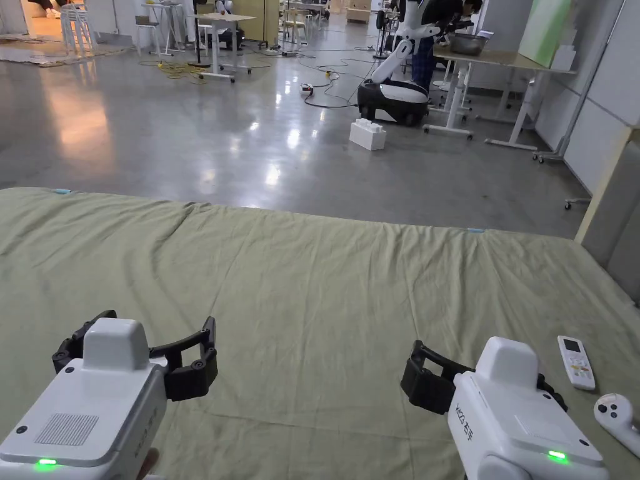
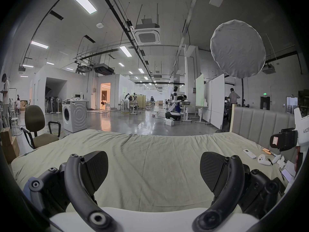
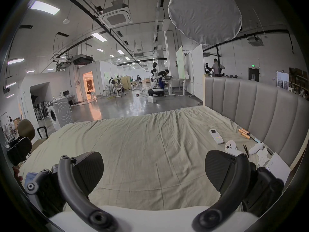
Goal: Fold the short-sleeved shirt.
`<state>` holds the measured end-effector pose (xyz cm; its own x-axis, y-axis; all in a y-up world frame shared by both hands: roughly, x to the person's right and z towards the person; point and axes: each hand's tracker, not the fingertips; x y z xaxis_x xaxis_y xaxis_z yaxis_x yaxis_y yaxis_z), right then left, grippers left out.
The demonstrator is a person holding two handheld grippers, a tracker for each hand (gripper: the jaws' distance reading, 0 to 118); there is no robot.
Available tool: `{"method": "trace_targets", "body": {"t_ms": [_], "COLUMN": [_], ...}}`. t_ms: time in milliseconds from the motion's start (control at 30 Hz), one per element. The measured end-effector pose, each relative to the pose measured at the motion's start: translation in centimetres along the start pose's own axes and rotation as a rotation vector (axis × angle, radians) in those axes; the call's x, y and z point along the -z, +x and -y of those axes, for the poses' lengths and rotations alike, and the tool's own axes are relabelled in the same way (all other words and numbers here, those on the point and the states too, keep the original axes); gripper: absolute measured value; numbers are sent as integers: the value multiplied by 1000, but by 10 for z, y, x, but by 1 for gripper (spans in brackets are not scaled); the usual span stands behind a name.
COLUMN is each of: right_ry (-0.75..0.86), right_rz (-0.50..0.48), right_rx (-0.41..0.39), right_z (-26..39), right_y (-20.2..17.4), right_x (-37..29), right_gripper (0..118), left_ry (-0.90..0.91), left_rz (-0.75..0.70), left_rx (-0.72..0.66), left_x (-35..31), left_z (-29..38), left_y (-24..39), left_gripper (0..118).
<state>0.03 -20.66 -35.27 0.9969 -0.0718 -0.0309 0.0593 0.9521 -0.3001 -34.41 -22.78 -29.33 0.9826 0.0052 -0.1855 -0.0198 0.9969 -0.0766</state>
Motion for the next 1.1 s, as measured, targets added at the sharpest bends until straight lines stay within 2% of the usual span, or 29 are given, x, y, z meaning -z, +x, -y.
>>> {"method": "trace_targets", "body": {"t_ms": [400,1100], "right_ry": [12,-3], "right_rz": [12,10], "right_rx": [-48,-8], "right_z": [3,-2], "right_y": [3,7], "right_x": [0,3], "right_gripper": [118,118], "left_ry": [-12,-28], "left_rz": [14,7], "left_rx": [-15,-25], "left_x": [0,0], "left_z": [-1,2], "left_y": [-1,-7], "left_gripper": [110,110]}}
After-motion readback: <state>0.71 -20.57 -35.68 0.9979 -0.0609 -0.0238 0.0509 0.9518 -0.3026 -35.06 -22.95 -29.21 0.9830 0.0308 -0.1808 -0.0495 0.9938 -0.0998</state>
